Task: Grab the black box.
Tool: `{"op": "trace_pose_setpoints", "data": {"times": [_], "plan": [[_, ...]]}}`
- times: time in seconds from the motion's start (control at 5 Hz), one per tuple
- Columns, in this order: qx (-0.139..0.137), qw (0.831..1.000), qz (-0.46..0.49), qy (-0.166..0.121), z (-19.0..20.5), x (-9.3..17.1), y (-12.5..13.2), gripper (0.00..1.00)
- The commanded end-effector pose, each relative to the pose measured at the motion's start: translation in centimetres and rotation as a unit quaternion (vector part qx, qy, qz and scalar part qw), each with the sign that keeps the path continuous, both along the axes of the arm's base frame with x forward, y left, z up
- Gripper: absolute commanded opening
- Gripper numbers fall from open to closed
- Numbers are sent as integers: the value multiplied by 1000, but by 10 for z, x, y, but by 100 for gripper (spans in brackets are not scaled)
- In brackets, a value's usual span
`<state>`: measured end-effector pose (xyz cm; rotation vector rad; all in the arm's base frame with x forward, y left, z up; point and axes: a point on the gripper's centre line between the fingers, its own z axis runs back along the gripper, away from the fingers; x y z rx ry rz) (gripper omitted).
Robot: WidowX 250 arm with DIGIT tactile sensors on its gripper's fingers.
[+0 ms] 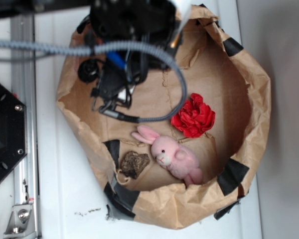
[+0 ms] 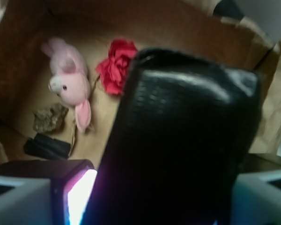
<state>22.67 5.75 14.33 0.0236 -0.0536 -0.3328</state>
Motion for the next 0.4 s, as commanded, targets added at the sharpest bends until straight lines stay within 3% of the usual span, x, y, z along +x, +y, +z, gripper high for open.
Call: {"op": "trace_pose_setpoints", "data": {"times": [0.0, 0.2], "plan": [[-19, 997, 57, 47, 4, 13, -20, 0], [-28, 997, 57, 46, 3, 15, -21, 0]]}}
